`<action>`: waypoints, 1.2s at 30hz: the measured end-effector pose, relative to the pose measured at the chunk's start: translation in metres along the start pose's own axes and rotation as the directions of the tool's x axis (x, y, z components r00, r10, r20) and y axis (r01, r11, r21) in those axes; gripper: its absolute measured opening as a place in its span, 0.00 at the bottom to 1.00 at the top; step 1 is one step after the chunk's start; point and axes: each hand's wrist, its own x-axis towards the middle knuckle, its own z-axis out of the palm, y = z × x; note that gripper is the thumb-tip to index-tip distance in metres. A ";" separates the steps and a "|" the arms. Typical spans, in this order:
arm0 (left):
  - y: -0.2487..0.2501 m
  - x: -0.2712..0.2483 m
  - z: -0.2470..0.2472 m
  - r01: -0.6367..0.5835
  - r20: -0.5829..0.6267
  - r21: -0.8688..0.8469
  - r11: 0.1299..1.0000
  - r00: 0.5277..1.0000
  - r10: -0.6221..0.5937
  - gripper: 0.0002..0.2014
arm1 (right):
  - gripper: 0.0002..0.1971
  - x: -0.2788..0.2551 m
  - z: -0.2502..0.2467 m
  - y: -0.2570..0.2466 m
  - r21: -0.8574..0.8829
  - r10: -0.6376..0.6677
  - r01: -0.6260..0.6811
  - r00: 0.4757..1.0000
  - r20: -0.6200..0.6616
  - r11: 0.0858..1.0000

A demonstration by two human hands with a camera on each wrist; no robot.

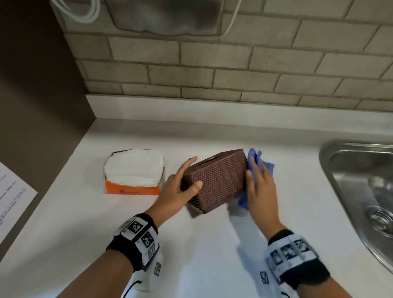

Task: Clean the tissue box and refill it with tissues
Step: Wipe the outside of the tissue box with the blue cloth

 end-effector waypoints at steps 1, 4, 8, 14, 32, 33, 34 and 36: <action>-0.001 0.000 -0.001 0.012 0.013 0.032 0.999 1.000 -0.012 0.34 | 0.21 0.008 -0.007 0.003 0.152 0.160 -0.168 0.985 0.066 0.974; 0.003 -0.003 -0.005 0.018 0.078 0.054 0.998 0.997 -0.023 0.31 | 0.20 0.012 -0.018 0.004 0.510 0.371 -0.506 0.861 0.347 0.696; 0.012 -0.004 -0.012 -0.026 0.122 0.032 0.999 0.992 0.022 0.25 | 0.16 -0.001 -0.028 -0.018 0.483 0.359 -0.448 0.894 0.268 0.752; 0.033 0.001 -0.011 -0.044 0.089 0.382 0.923 0.996 0.010 0.25 | 0.11 -0.011 -0.036 -0.049 0.333 0.175 -0.200 0.979 0.104 0.921; 0.059 -0.011 -0.016 -0.109 0.305 -0.006 0.994 0.947 0.105 0.21 | 0.22 -0.023 -0.040 -0.063 0.112 -0.107 0.090 0.982 0.158 0.990; 0.056 -0.011 -0.016 -0.100 0.311 -0.016 0.995 0.945 0.100 0.22 | 0.22 -0.025 -0.040 -0.066 0.062 -0.128 0.119 0.977 0.170 0.991; 0.052 -0.010 -0.016 -0.088 0.301 -0.024 0.996 0.949 0.091 0.23 | 0.23 -0.032 -0.038 -0.071 0.027 -0.158 0.156 0.972 0.175 0.987; 0.046 -0.008 -0.014 -0.044 0.248 -0.022 0.999 0.967 0.048 0.22 | 0.23 -0.048 -0.030 -0.079 -0.056 -0.264 0.278 0.948 0.177 0.959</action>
